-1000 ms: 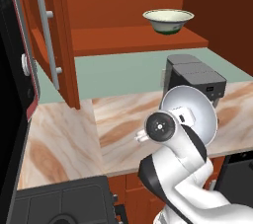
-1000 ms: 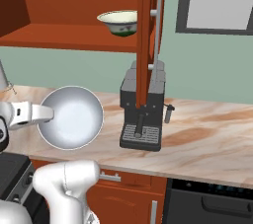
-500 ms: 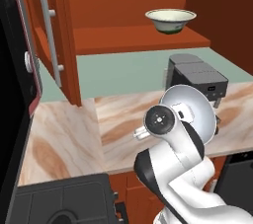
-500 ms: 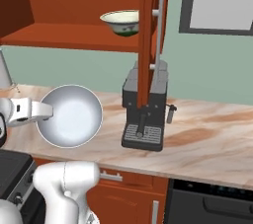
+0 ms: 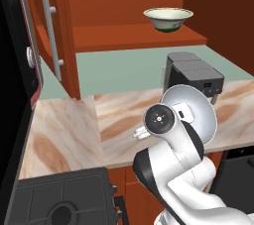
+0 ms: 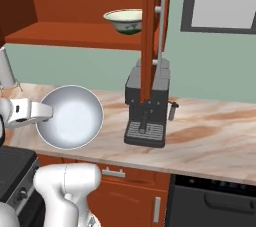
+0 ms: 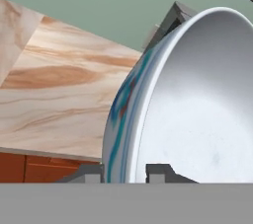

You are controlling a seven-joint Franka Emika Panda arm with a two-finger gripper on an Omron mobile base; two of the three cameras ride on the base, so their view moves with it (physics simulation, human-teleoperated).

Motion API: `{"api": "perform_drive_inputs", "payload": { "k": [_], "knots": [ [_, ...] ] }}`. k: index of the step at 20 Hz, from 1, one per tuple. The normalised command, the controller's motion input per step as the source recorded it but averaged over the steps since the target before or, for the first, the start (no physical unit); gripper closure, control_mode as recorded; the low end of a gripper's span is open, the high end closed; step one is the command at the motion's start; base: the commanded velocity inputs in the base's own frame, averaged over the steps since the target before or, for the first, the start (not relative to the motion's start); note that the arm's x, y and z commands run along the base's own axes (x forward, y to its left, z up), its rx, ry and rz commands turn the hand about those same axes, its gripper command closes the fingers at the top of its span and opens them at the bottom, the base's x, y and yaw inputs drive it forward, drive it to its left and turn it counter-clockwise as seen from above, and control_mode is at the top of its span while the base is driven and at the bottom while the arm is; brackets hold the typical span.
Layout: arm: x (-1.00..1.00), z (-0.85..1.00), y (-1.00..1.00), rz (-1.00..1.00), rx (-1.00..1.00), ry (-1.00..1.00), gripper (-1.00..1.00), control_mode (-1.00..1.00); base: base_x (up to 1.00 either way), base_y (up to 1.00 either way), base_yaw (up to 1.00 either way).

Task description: Move the bowls from the cabinet to the plates on the dining table.

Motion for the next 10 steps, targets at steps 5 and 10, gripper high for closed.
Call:
{"api": "perform_drive_inputs", "payload": {
  "k": [5, 10],
  "knots": [
    [0.00, 0.00, 0.00, 0.00, 0.00, 0.00, 1.00, 1.00, -0.35, -0.66, 0.00],
    [0.00, 0.00, 0.00, 0.00, 0.00, 0.00, 1.00, 1.00, -0.45, -0.79, 0.00]
  ]
}}
